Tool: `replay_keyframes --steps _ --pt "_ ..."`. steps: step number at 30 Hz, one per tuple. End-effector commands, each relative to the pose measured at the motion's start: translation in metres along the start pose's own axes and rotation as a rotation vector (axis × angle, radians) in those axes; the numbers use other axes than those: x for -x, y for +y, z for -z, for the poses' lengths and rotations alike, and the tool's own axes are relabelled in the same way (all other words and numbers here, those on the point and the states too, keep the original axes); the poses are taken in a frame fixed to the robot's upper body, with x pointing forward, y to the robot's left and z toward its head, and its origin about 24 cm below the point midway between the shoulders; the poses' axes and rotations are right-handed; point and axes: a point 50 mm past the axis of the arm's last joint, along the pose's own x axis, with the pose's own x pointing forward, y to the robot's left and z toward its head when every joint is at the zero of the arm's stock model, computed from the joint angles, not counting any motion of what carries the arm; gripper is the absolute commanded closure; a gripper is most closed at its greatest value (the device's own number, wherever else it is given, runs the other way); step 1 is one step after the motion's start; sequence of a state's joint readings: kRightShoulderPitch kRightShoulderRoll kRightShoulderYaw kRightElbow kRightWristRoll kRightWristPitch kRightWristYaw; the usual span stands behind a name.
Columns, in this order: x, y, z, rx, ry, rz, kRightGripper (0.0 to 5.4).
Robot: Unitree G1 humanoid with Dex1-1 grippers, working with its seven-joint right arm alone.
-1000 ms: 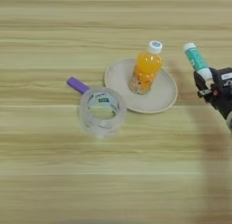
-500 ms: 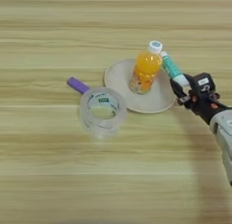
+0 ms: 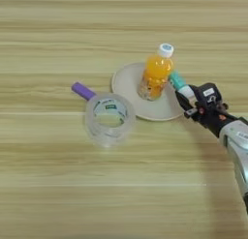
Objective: Move the objects on the table
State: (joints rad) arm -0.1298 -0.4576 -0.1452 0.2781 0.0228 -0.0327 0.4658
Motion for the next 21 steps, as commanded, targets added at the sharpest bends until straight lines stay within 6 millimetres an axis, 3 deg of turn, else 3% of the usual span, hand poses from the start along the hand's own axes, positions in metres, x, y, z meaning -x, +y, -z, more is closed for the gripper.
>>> replay_keyframes --steps 1,21 --pt "-0.0032 -0.0154 -0.0236 0.068 -0.068 0.031 3.7" --pt "-0.0045 -0.0165 -0.0167 0.044 -0.016 0.024 3.7"
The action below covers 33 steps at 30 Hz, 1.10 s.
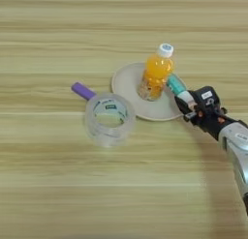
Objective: Move the objects on the table
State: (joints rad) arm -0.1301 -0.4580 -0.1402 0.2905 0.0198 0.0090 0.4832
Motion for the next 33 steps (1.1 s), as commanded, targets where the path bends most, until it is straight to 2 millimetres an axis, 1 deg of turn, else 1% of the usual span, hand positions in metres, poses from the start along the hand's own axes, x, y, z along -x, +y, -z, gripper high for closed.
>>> replay_keyframes --steps 1,18,19,26,32,33 --pt "-0.0028 -0.0181 -0.0238 0.065 -0.064 0.048 3.7" --pt "-0.0035 -0.0182 -0.0216 0.063 -0.045 0.042 3.7" --pt "-0.0035 -0.0184 -0.0214 0.063 -0.044 0.042 3.41" --pt "-0.0036 -0.0185 -0.0195 0.064 -0.035 0.037 2.61" --pt "-0.0029 -0.0185 -0.0201 0.065 -0.039 0.038 2.1" --pt "-0.0025 -0.0185 -0.0211 0.064 -0.045 0.039 1.93"
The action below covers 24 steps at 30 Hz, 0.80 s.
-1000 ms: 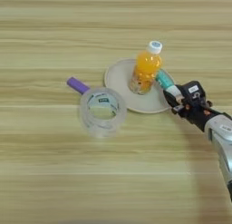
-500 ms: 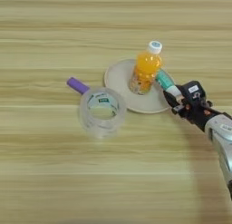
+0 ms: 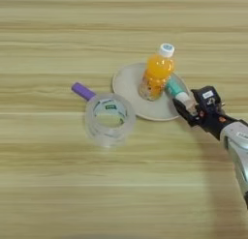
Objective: Move the objects on the table
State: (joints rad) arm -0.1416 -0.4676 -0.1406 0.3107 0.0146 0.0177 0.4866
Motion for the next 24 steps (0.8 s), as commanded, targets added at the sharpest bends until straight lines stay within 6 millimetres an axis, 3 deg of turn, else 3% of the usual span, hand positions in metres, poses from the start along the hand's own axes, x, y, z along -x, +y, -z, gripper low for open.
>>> replay_keyframes --steps 1,17,24 --pt "0.0 -0.016 -0.025 0.062 -0.077 0.039 1.87" --pt "0.027 -0.033 -0.06 0.116 -0.194 0.075 0.05" --pt "0.046 -0.031 -0.072 0.158 -0.212 -0.005 0.05"
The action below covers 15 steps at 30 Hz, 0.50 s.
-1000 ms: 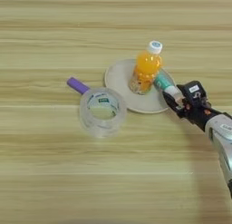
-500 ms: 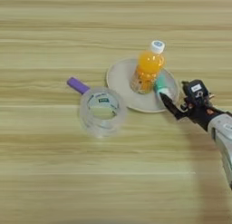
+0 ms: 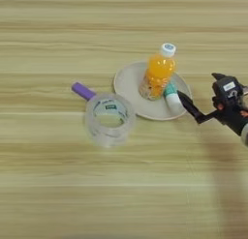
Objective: Move the objects on the table
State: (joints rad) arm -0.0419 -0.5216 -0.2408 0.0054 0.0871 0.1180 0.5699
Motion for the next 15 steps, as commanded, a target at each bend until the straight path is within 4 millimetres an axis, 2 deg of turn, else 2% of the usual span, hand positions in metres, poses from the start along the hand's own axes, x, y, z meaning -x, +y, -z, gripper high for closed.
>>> replay_keyframes --steps 1,8,15 --pt "0.013 -0.016 -0.036 0.122 -0.092 -0.018 0.05" --pt "0.033 -0.008 -0.046 0.159 -0.099 -0.11 0.05" --pt "0.034 0.001 -0.057 0.174 -0.152 -0.175 0.05"
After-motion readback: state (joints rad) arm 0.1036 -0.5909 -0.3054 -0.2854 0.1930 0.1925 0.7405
